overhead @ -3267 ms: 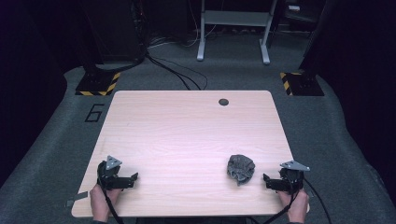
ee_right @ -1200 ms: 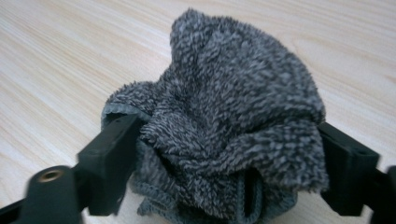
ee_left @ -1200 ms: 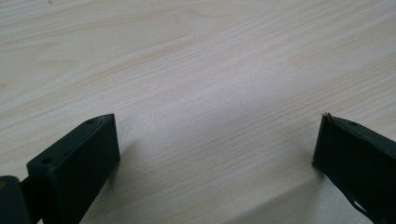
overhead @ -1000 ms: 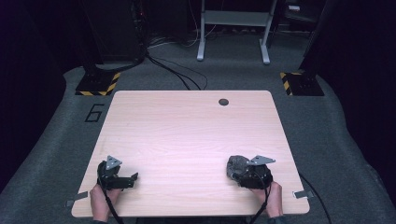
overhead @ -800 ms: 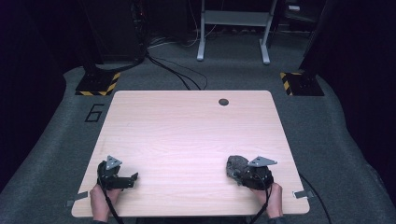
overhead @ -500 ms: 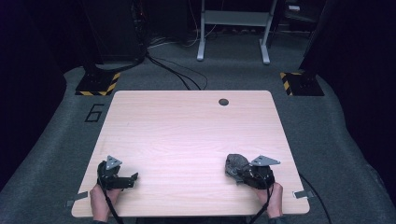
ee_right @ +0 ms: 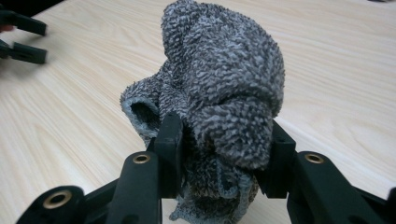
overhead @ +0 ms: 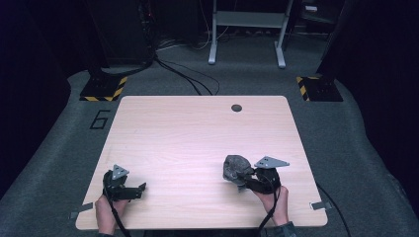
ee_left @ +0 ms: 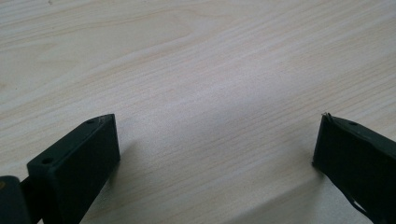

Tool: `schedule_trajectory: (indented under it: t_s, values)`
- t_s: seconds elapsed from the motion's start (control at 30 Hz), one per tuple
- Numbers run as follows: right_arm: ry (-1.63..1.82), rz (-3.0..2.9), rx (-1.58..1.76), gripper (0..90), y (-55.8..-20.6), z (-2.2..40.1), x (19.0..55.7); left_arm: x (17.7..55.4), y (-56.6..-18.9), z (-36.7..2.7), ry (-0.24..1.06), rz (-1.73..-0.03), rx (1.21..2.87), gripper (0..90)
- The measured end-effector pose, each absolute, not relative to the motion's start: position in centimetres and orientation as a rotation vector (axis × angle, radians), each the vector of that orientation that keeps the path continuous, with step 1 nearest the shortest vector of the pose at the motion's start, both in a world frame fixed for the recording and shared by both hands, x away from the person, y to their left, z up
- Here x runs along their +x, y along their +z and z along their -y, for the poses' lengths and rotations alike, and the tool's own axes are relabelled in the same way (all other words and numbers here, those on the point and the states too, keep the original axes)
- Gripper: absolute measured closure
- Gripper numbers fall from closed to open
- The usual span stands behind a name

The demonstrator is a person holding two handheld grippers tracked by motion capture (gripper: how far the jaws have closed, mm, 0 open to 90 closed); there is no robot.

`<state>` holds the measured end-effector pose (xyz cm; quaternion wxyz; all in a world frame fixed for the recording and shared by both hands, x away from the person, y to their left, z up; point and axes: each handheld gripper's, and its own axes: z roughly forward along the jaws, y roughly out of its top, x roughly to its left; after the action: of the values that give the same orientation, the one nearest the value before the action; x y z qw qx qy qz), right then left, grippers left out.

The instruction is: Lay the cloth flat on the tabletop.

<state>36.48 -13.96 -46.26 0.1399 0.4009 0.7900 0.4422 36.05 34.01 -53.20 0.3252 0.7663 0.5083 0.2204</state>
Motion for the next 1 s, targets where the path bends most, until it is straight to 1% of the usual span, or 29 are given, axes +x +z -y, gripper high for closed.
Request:
schedule_trajectory:
  t_s: [0.37, 0.63, 0.83, 0.9, 0.93, 1.0]
  values:
    - [1.306, -2.391, 1.093, 58.7, -45.9, 9.3, 37.3, 36.0, -53.2, -34.0, 0.579, -1.332, 2.009, 0.1]
    - [1.305, -2.491, 1.058, 58.5, -47.1, 6.2, 37.4, 36.0, -53.2, -34.0, 0.579, -1.331, 2.009, 0.2]
    - [1.262, -2.554, 1.054, 57.1, -48.8, 4.2, 37.6, 36.0, -53.2, -34.0, 0.582, -1.333, 2.009, 0.2]
    - [1.233, -2.575, 1.049, 54.5, -49.5, 3.6, 37.9, 36.0, -53.2, -34.0, 0.582, -1.333, 2.009, 0.2]
    - [1.197, -2.579, 1.040, 50.5, -49.8, 3.4, 38.0, 36.0, -53.2, -34.0, 0.582, -1.333, 2.008, 0.2]
    - [1.189, -2.585, 1.045, 39.7, -50.2, 3.2, 38.3, 36.0, -53.2, -34.0, 0.582, -1.333, 2.009, 0.2]
